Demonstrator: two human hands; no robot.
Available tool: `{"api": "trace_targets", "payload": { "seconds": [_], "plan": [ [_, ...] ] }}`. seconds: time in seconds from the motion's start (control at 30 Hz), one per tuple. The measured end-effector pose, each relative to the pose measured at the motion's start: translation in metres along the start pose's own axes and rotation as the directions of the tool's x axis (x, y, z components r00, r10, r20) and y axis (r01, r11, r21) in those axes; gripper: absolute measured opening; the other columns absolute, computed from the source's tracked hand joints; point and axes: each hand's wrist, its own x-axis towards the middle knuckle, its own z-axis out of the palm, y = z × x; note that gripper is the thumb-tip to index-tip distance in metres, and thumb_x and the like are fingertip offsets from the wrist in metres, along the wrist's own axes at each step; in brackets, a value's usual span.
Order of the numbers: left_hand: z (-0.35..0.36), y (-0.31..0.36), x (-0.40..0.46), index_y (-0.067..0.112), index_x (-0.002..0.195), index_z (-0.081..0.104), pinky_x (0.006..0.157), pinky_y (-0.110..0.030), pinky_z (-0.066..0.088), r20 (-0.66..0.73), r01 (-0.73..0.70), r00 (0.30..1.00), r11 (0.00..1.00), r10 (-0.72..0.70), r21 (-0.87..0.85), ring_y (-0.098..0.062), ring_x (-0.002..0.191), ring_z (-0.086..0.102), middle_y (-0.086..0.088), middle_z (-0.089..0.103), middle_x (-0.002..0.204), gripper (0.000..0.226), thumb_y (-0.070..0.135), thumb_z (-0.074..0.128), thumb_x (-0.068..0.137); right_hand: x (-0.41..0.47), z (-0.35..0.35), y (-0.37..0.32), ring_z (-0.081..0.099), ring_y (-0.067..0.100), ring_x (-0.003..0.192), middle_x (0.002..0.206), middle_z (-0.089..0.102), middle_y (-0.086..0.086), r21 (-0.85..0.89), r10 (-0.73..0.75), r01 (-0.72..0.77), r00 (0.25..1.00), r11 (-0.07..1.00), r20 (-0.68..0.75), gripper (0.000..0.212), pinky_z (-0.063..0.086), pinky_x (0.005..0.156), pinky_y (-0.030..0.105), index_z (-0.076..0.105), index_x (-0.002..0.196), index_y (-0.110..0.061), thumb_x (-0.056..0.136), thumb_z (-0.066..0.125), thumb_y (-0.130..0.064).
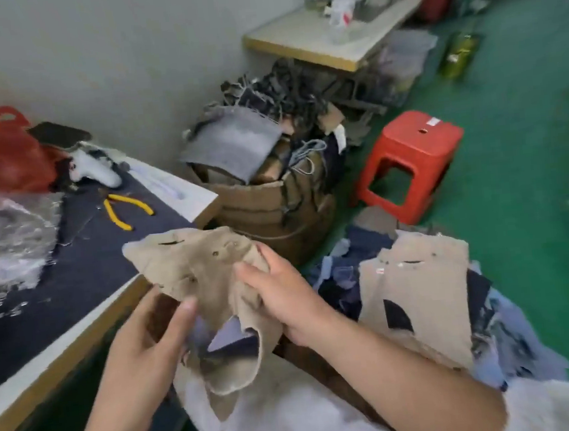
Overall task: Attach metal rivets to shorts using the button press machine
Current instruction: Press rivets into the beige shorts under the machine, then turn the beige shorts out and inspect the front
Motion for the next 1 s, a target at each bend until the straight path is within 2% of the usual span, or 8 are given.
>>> {"api": "trace_targets", "payload": {
  "seconds": [0.07, 0.23, 0.33, 0.4, 0.57, 0.7, 0.83, 1.0],
  "plan": [
    [0.026, 0.001, 0.006, 0.042, 0.126, 0.070, 0.093, -0.031, 0.052, 0.140, -0.007, 0.990, 1.000, 0.004, 0.016, 0.004, 0.108, 0.070, 0.024, 0.075, 0.118, 0.042, 0.056, 0.062, 0.088, -0.004, -0.053, 0.004, 0.063, 0.008, 0.119, 0.130, 0.067, -0.017, -0.007, 0.005, -0.006, 0.985, 1.000, -0.174, 0.040, 0.049, 0.109, 0.045, 0.054, 0.137, -0.048, 0.098, 0.060, -0.039],
    [0.079, -0.010, 0.003, 0.044, 0.120, 0.068, 0.096, -0.022, 0.054, 0.455, -0.039, 0.888, 0.973, -0.071, 0.227, 0.011, 0.107, 0.067, 0.037, 0.071, 0.112, 0.025, 0.044, 0.059, 0.097, -0.032, -0.203, 0.037, 0.065, 0.008, 0.107, 0.148, 0.053, -0.009, -0.334, -0.093, -0.129, 0.813, 0.934, -0.574, 0.050, 0.050, 0.092, 0.033, 0.036, 0.150, -0.042, 0.103, 0.051, -0.041],
    [0.098, -0.024, -0.004, 0.038, 0.116, 0.069, 0.087, -0.009, 0.051, 0.504, -0.044, 0.855, 0.950, -0.125, 0.311, 0.011, 0.102, 0.067, 0.026, 0.077, 0.105, 0.017, 0.030, 0.063, 0.102, -0.043, -0.263, 0.082, 0.038, 0.039, 0.138, 0.163, 0.026, 0.014, -0.589, -0.025, -0.626, 0.674, 0.510, -0.738, 0.073, 0.039, 0.105, 0.051, 0.008, 0.160, -0.038, 0.099, 0.045, -0.056],
    [0.102, -0.030, -0.009, 0.036, 0.115, 0.070, 0.090, -0.012, 0.052, 0.516, -0.014, 0.840, 0.945, -0.166, 0.327, 0.005, 0.102, 0.070, 0.019, 0.078, 0.106, 0.016, 0.029, 0.065, 0.102, -0.047, -0.270, 0.104, 0.023, 0.039, 0.142, 0.163, 0.017, 0.014, -0.618, -0.017, -0.727, 0.644, 0.299, -0.765, 0.077, 0.032, 0.110, 0.057, 0.000, 0.160, -0.039, 0.098, 0.040, -0.061],
    [0.075, -0.044, -0.025, 0.035, 0.113, 0.073, 0.094, -0.012, 0.051, 0.421, 0.179, 0.855, 0.934, -0.303, 0.311, 0.003, 0.105, 0.070, 0.024, 0.076, 0.108, 0.020, 0.042, 0.065, 0.096, -0.044, -0.246, 0.099, 0.018, 0.039, 0.142, 0.161, 0.013, 0.019, -0.652, -0.144, -0.713, 0.639, 0.257, -0.756, 0.079, 0.027, 0.109, 0.056, 0.017, 0.161, -0.027, 0.095, 0.053, -0.052],
    [0.021, -0.068, -0.060, 0.029, 0.107, 0.076, 0.102, -0.030, 0.055, 0.143, 0.365, 0.902, 0.898, -0.406, 0.247, -0.004, 0.099, 0.073, 0.013, 0.078, 0.105, 0.023, 0.042, 0.068, 0.090, -0.021, -0.171, 0.074, 0.031, 0.041, 0.131, 0.150, 0.040, 0.023, -0.856, -0.409, -0.381, 0.760, 0.351, -0.506, 0.059, 0.030, 0.100, 0.059, 0.059, 0.139, -0.013, 0.083, 0.074, -0.027],
    [-0.042, -0.098, -0.135, 0.032, 0.106, 0.073, 0.098, -0.030, 0.056, -0.202, 0.516, 0.852, 0.840, -0.483, 0.166, 0.000, 0.096, 0.073, 0.019, 0.079, 0.098, 0.008, 0.028, 0.067, 0.101, 0.003, -0.067, 0.064, 0.059, 0.030, 0.110, 0.112, 0.071, 0.003, -0.956, -0.126, 0.019, 0.992, 0.292, -0.019, 0.022, 0.047, 0.094, 0.044, 0.068, 0.118, -0.026, 0.099, 0.059, -0.032],
    [-0.089, -0.119, -0.280, 0.031, 0.104, 0.072, 0.093, -0.027, 0.052, -0.709, 0.637, 0.607, 0.753, -0.358, 0.166, -0.004, 0.099, 0.069, 0.014, 0.076, 0.107, 0.015, 0.017, 0.066, 0.102, -0.009, 0.072, 0.097, 0.066, 0.028, 0.088, 0.092, 0.071, 0.005, -0.875, 0.190, 0.393, 0.871, 0.283, 0.452, 0.017, 0.052, 0.085, 0.043, 0.067, 0.106, -0.019, 0.102, 0.055, -0.031]
  ]
}}
